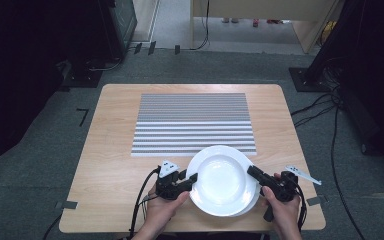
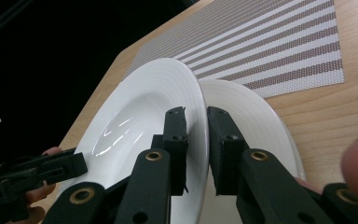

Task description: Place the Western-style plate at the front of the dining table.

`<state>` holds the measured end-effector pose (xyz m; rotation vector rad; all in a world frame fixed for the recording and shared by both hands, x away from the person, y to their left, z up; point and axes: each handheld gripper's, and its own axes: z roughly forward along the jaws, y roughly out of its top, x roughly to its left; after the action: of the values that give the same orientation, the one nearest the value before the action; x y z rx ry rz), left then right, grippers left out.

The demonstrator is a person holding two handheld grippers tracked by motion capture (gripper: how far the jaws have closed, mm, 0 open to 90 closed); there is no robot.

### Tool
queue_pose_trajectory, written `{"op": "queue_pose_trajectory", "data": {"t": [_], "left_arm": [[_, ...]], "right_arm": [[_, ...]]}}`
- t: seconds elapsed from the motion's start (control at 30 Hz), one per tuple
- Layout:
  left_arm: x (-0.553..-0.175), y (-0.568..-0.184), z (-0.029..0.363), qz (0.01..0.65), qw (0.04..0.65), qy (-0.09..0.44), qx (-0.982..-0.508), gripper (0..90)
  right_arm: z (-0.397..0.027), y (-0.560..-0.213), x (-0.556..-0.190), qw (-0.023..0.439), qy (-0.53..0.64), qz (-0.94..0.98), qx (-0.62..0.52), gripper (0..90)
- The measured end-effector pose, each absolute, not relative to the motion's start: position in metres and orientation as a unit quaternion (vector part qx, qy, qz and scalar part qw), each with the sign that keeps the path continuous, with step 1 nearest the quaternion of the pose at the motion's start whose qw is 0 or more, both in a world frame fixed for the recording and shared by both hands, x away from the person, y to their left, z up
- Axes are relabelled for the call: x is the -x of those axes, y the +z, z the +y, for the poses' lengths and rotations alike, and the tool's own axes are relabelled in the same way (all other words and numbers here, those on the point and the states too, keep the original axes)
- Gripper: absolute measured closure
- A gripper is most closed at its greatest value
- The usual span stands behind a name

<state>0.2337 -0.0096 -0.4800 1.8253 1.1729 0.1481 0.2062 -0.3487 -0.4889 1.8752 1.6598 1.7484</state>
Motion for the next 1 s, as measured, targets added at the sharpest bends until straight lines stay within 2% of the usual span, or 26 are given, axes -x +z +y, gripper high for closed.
{"op": "queue_pose_trajectory", "data": {"t": [0.5,1.0], "left_arm": [[-0.2315,-0.4812,-0.0105,0.48,0.465,0.057,-0.742,59.9],[-0.2307,-0.4775,-0.0038,0.494,0.493,0.054,-0.715,65.7]], "right_arm": [[-0.3447,-0.4895,-0.206,0.049,0.56,0.548,-0.619,76.9],[-0.3388,-0.4872,-0.2042,0.058,0.561,0.541,-0.624,76.1]]}}
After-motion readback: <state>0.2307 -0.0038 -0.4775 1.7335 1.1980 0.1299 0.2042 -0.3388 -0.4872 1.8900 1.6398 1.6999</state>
